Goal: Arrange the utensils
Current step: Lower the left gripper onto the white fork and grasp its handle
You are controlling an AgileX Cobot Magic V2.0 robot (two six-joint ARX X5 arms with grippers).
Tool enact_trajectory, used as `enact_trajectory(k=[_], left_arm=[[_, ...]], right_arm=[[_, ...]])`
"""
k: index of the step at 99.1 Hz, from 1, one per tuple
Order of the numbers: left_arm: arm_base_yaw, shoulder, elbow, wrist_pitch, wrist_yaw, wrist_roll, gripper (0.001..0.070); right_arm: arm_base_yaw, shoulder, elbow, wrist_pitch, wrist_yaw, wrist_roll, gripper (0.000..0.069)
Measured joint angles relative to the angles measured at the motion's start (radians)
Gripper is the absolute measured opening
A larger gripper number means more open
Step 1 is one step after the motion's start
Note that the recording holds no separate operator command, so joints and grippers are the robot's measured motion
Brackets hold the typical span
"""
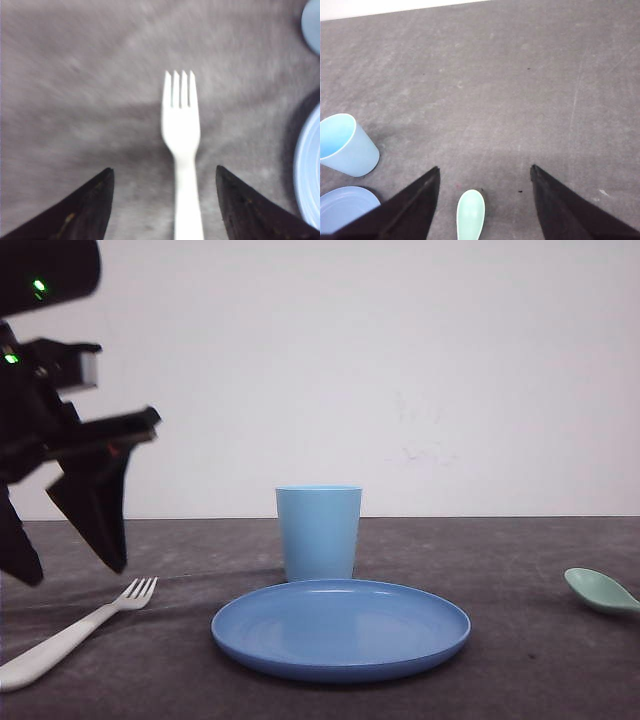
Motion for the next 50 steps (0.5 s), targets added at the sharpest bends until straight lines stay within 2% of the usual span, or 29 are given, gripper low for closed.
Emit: enact_trajectory(k=[16, 33, 39, 50], left_arm=[[-0.038, 0.054, 0.0, 0.038, 0.0, -0.03, 0.038], [-0.065, 0.098, 0.0, 0.045, -0.022, -0.052, 0.0311], [-0.068, 0.102, 0.0, 0.048, -0.026, -0.056, 0.0269], [-0.071, 0.111, 0.002, 0.054, -0.034, -0.063, 0.0153]], right_arm=[[0.0, 0.01, 0.0, -0.006, 0.0, 0.0, 0.0358], [0.0, 0.028, 0.0, -0.011, 0.0, 0.0, 0.0358], [0.0, 0.031, 0.0, -0.012, 0.0, 0.0, 0.0358], [0.0, 0.037, 0.0, -0.013, 0.0, 0.0, 0.0358]])
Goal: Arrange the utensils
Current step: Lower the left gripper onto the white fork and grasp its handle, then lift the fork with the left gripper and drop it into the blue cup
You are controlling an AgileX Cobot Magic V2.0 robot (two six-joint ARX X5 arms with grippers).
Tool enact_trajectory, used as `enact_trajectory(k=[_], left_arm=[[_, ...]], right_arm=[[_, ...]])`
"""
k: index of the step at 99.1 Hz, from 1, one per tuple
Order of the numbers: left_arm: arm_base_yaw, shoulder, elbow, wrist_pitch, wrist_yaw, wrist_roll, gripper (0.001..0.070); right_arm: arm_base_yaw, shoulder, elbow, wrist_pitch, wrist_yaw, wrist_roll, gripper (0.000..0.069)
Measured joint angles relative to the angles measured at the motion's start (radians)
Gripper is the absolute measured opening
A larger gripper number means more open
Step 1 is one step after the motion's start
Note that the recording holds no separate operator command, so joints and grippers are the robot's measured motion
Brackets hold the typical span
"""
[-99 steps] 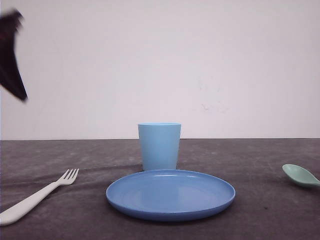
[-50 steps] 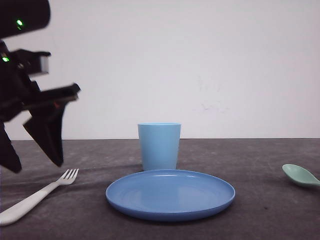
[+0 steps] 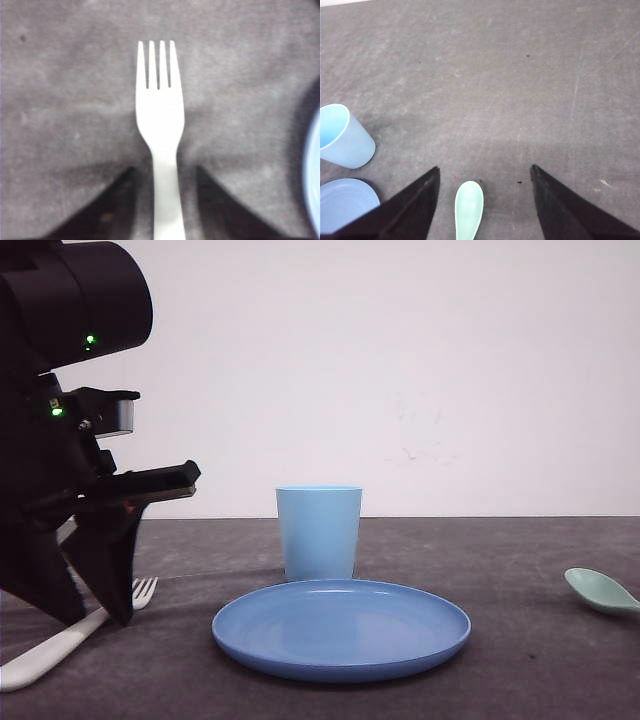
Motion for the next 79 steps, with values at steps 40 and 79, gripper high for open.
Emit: enact_trajectory(k=[40, 79], left_arm=[[-0.018, -0.065, 0.056, 0.0, -0.078, -0.007, 0.0041], [-0.029, -0.182, 0.097, 0.528, -0.137, 0.161, 0.0041]], right_arm=[[0.0, 0.002, 0.0, -0.002, 0.0, 0.0, 0.0358], [0.0, 0.002, 0.0, 0.003, 0.0, 0.0, 0.0358]])
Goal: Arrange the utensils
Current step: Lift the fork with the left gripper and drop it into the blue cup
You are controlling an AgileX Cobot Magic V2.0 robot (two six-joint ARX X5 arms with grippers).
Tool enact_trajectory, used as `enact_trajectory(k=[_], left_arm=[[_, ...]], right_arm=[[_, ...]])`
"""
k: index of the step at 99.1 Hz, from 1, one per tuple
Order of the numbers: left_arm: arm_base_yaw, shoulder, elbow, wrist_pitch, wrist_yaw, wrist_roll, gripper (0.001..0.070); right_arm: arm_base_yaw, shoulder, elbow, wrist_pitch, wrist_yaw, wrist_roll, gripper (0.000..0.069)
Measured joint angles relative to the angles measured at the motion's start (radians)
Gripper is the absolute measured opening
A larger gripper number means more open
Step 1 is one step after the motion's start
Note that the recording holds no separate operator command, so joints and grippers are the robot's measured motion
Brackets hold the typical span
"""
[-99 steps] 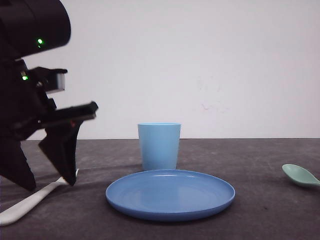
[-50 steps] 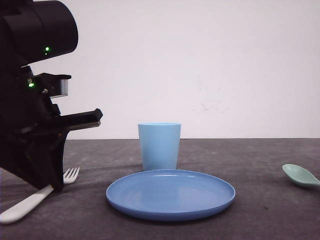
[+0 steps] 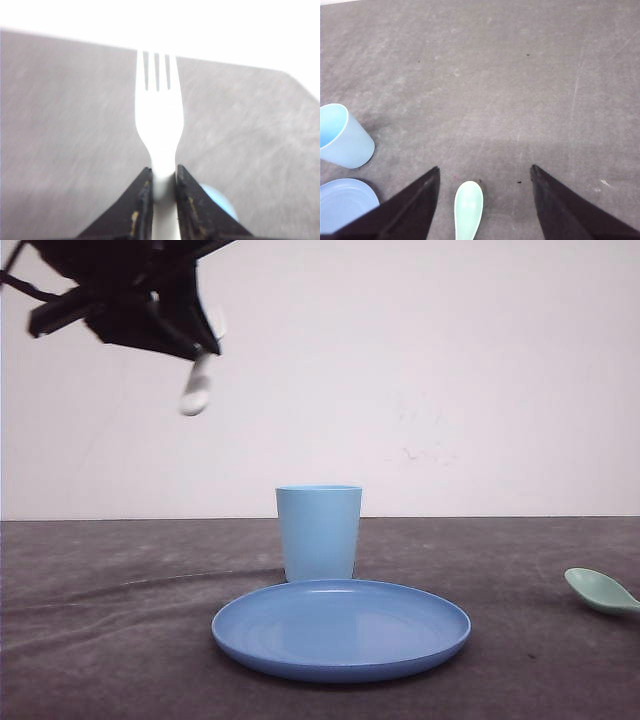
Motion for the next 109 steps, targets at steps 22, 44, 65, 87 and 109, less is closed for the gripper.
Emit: enact_trajectory(k=[22, 44, 65, 87, 109], left_arm=[[-0.008, 0.134, 0.0, 0.248, 0.051, 0.042, 0.0041], [-0.03, 0.284, 0.021, 0.356, 0.084, 0.06, 0.0041], [-0.053, 0.402, 0.126, 0.364, 0.097, 0.103, 0.0041], [-0.057, 0.488, 0.145, 0.359, 0.097, 0.122, 0.0041], [-0.057, 0.504, 0.144, 0.354, 0.097, 0.122, 0.005]], right_arm=[[0.0, 0.0, 0.0, 0.002, 0.002, 0.0, 0.0358], [0.0, 0.0, 0.0, 0.013, 0.004, 0.0, 0.0358], [0.0, 0.0, 0.0, 0.013, 0.03, -0.023, 0.0358], [0.0, 0.0, 0.0, 0.006, 0.03, -0.043, 0.0358], [0.0, 0.0, 0.0, -0.01, 0.029, -0.048, 0.0358]])
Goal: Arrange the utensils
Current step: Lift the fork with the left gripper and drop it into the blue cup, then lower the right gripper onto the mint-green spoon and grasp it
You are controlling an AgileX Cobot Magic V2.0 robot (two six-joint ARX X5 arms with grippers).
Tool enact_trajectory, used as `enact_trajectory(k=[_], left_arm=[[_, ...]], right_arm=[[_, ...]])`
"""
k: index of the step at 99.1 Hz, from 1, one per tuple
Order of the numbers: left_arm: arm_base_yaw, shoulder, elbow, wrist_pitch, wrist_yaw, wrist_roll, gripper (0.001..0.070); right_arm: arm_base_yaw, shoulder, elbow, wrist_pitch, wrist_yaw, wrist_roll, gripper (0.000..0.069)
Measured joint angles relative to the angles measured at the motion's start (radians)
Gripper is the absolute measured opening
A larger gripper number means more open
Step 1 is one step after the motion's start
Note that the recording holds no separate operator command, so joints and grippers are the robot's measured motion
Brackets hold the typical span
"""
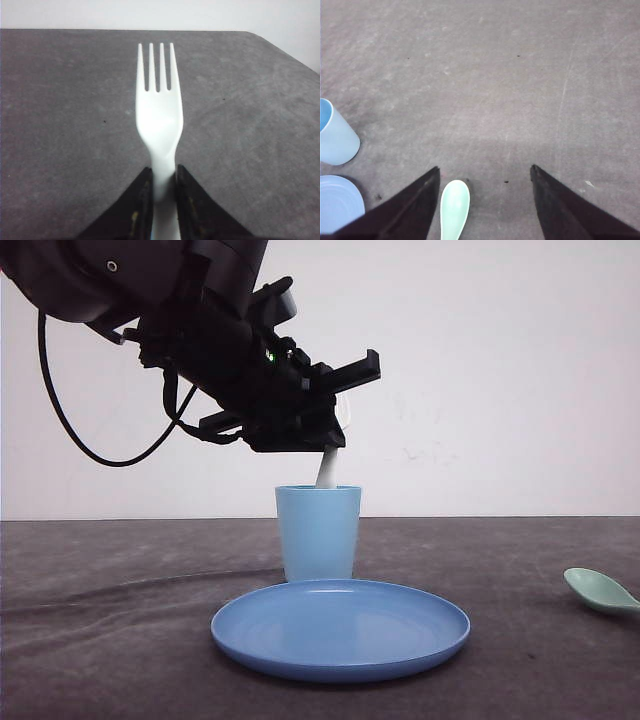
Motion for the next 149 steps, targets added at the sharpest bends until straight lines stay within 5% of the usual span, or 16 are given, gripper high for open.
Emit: enact_trajectory(k=[19, 29, 67, 109, 149], left_arm=[[0.0, 0.0, 0.0, -0.028, 0.0, 0.0, 0.0229], [0.0, 0.0, 0.0, -0.054, 0.0, 0.0, 0.0269], [0.0, -0.265, 0.0, -0.29, -0.001, 0.031, 0.0276], [-0.001, -0.743, 0.0, -0.846, 0.0, 0.071, 0.0276], [-0.001, -0.946, 0.0, -1.087, -0.001, 0.036, 0.0276]], right_arm=[[0.0, 0.0, 0.0, -0.028, -0.002, 0.0, 0.0358], [0.0, 0.0, 0.0, -0.031, -0.002, 0.0, 0.0358], [0.08, 0.04, 0.004, -0.074, -0.029, 0.053, 0.0358], [0.237, 0.396, 0.005, -0.164, 0.025, 0.123, 0.0358], [0.331, 0.576, 0.005, -0.112, 0.106, 0.166, 0.0332]])
